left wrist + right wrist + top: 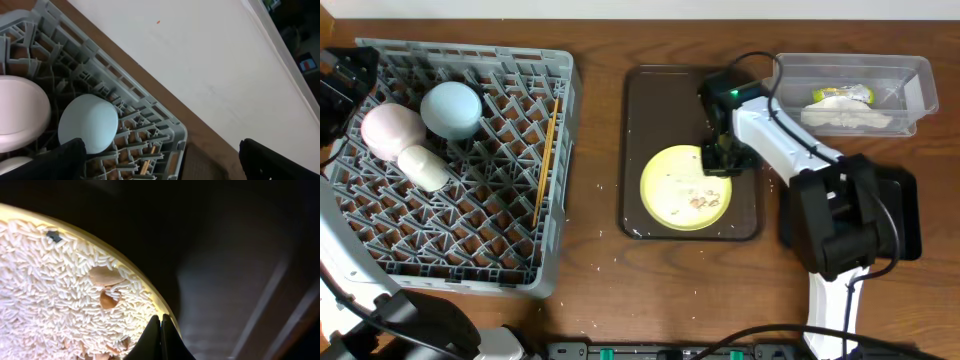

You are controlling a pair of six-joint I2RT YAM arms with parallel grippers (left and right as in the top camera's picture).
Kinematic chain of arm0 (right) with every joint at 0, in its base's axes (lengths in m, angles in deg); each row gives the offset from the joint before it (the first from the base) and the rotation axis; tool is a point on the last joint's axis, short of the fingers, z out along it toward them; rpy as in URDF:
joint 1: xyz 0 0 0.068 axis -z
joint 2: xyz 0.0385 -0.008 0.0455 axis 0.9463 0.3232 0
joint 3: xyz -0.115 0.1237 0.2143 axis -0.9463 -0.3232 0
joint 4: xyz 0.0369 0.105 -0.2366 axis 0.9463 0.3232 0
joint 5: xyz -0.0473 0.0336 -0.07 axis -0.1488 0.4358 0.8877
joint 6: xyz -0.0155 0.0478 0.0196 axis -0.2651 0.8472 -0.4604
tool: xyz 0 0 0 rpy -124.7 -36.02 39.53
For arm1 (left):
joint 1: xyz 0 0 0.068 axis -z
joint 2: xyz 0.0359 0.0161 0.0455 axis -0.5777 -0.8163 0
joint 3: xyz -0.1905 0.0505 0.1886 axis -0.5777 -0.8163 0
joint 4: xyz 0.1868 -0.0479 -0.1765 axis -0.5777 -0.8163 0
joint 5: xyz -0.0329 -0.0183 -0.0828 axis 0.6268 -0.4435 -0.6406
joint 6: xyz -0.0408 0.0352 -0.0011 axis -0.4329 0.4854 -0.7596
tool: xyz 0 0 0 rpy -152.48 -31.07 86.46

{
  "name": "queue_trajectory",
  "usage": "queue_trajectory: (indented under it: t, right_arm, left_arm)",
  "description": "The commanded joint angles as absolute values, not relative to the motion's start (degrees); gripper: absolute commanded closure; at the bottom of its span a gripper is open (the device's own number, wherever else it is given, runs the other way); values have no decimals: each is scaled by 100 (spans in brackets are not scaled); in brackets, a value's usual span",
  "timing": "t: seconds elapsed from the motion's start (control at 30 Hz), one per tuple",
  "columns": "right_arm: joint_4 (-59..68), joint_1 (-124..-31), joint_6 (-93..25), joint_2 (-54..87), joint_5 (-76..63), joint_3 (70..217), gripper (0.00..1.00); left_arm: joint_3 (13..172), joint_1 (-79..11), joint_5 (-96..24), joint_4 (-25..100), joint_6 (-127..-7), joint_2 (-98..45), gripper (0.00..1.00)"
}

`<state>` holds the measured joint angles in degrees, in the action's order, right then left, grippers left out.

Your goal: Sort waste into correct bins and load items into the dishwasher

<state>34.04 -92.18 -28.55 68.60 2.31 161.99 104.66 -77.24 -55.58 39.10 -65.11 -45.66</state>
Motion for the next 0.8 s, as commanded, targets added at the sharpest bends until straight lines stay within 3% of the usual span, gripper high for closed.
queue_trajectory:
  t: [0.0,0.27,0.43,0.5,0.53,0.6,0.63,0.7,0.77]
  right_arm:
    - [3470,-8993,-2732,6864,708,16254,99]
    - [3935,-8562,-2728,6864,675,16907,99]
    - [4292,-8698,-2737,6864,-116,18057,98]
    - [4178,-8833,-2735,6864,-599,18457,84]
    - [4023,-8929,-2732,6864,-853,18621,69]
    - [3498,-9183,-2584,6864,-1236,18765,14]
    - [3323,-9279,-2431,6864,-1273,18765,6]
    - [2950,-9544,-1967,6866,-1268,18746,1]
    - [2674,-9791,-1727,6866,-1270,18713,5]
  left_arm:
    - [10470,-7737,-5523,3914,-6391,-4453,2]
    - [10470,-7737,-5523,3914,-6391,-4453,2]
    - [10470,-7737,-5523,3916,-6391,-4453,2]
    - [10470,-7737,-5523,3916,-6391,-4453,2]
    - [10470,-7737,-5523,3916,-6391,-4453,2]
    - [10470,-7737,-5523,3916,-6391,-4453,2]
    - [10470,-7737,-5523,3916,-6391,-4453,2]
    - [10468,-7737,-5523,3916,-6391,-4453,2]
    - [10468,-7737,-5523,3916,-6391,-4453,1]
